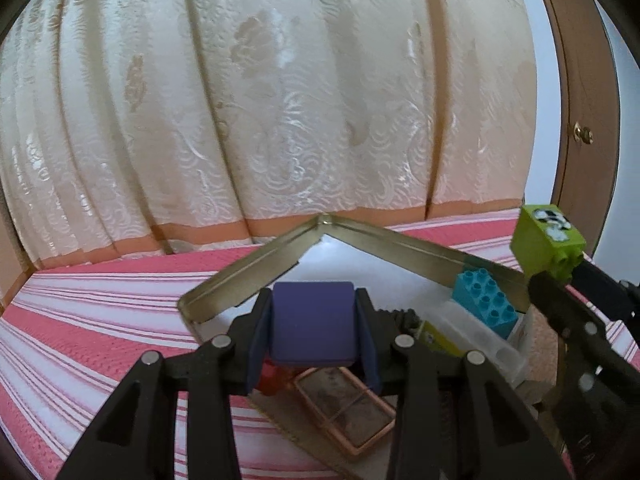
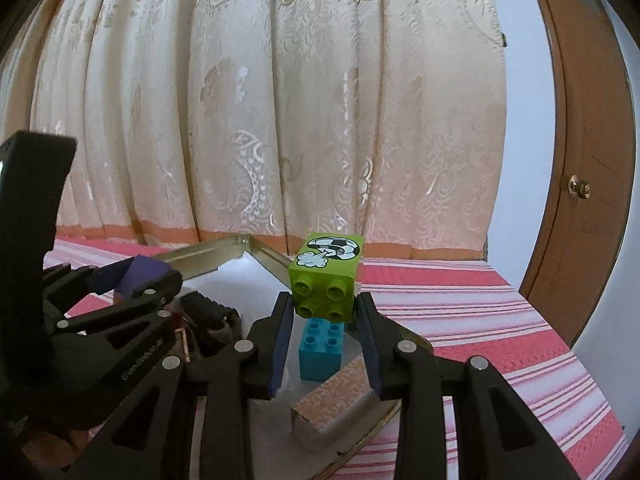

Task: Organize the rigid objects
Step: 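Carry the purple cube and green brick over the gold tin, then lower the purple cube and green brick into the tin and open both tools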

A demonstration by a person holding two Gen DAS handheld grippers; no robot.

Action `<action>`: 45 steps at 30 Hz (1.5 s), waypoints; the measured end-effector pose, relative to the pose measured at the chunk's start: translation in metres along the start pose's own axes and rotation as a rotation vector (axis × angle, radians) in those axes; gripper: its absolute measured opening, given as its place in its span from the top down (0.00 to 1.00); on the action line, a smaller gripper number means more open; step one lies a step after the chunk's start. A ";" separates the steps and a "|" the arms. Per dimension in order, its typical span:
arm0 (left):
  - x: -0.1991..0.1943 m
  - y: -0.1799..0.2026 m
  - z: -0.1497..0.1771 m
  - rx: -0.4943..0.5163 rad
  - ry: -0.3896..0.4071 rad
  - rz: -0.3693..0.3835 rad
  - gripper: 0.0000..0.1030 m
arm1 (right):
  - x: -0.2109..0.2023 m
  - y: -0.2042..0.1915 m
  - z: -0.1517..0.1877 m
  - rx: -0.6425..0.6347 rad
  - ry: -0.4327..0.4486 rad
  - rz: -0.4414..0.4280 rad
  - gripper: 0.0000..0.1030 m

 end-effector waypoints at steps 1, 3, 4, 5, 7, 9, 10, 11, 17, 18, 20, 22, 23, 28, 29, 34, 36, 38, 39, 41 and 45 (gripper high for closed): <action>0.002 0.002 0.000 0.001 -0.006 0.002 0.62 | 0.002 0.000 0.000 -0.005 -0.005 0.000 0.66; 0.005 0.004 0.000 0.006 -0.015 0.002 0.62 | 0.006 0.001 0.000 -0.010 -0.015 0.000 0.66; 0.005 0.004 0.000 0.008 -0.016 0.001 0.62 | 0.008 0.001 0.001 -0.013 -0.021 0.003 0.66; 0.006 0.005 0.000 0.009 -0.018 0.000 0.62 | 0.010 0.001 0.001 -0.016 -0.028 0.005 0.66; 0.009 0.005 0.000 0.004 -0.029 0.003 0.62 | 0.014 0.000 0.002 -0.022 -0.043 0.007 0.66; 0.014 0.005 0.000 -0.006 -0.052 0.008 0.62 | 0.017 -0.001 0.003 -0.025 -0.056 0.003 0.66; 0.016 0.005 0.000 -0.007 -0.061 0.006 0.62 | 0.018 0.000 0.003 -0.023 -0.059 0.001 0.66; 0.018 0.005 0.001 -0.005 -0.070 0.004 0.62 | 0.018 0.000 0.003 -0.020 -0.062 -0.002 0.66; 0.026 0.008 0.003 0.001 -0.105 0.000 0.62 | 0.027 0.001 0.004 -0.005 -0.096 -0.021 0.66; 0.026 0.008 0.003 0.002 -0.105 -0.002 0.62 | 0.029 0.001 0.004 -0.004 -0.103 -0.025 0.66; 0.027 0.009 0.003 0.004 -0.106 -0.004 0.62 | 0.033 0.000 0.005 -0.004 -0.118 -0.036 0.66; 0.028 0.011 0.001 0.008 -0.107 -0.007 0.62 | 0.035 0.000 0.005 -0.002 -0.126 -0.043 0.66; 0.029 0.011 0.001 0.008 -0.108 -0.005 0.62 | 0.036 0.000 0.005 0.001 -0.128 -0.047 0.66; 0.035 0.011 -0.003 0.006 -0.110 -0.020 0.62 | 0.042 0.001 0.006 0.019 -0.154 -0.073 0.66; 0.036 0.010 -0.003 0.005 -0.115 -0.023 0.62 | 0.044 0.000 0.006 0.020 -0.160 -0.082 0.66; 0.036 0.005 -0.003 -0.021 -0.114 -0.027 0.50 | 0.047 -0.003 0.006 0.012 -0.166 -0.111 0.63; 0.032 -0.002 -0.004 -0.048 -0.100 -0.048 0.27 | 0.045 -0.001 0.007 0.017 -0.156 -0.091 0.55; 0.027 -0.013 -0.004 -0.094 -0.076 -0.071 0.03 | 0.039 0.006 0.006 0.053 -0.129 -0.076 0.35; 0.024 -0.018 -0.004 -0.118 -0.058 -0.073 0.00 | 0.036 0.011 0.006 0.078 -0.110 -0.071 0.28; 0.019 -0.023 -0.005 -0.146 -0.045 -0.037 0.00 | 0.028 0.021 0.003 0.138 -0.050 -0.062 0.09; 0.012 -0.015 -0.002 -0.078 -0.027 -0.058 0.00 | 0.018 0.025 0.000 0.157 0.010 -0.040 0.09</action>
Point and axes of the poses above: each gripper's, at about its wrist camera, not at the fingertips, and x roughly the way its jaws point, y to its right, z to its underside, the point moved 3 cm from there along x, roughly the way its jaws point, and after that the axes turned 2 degrees about -x, right-handed, at the moved point
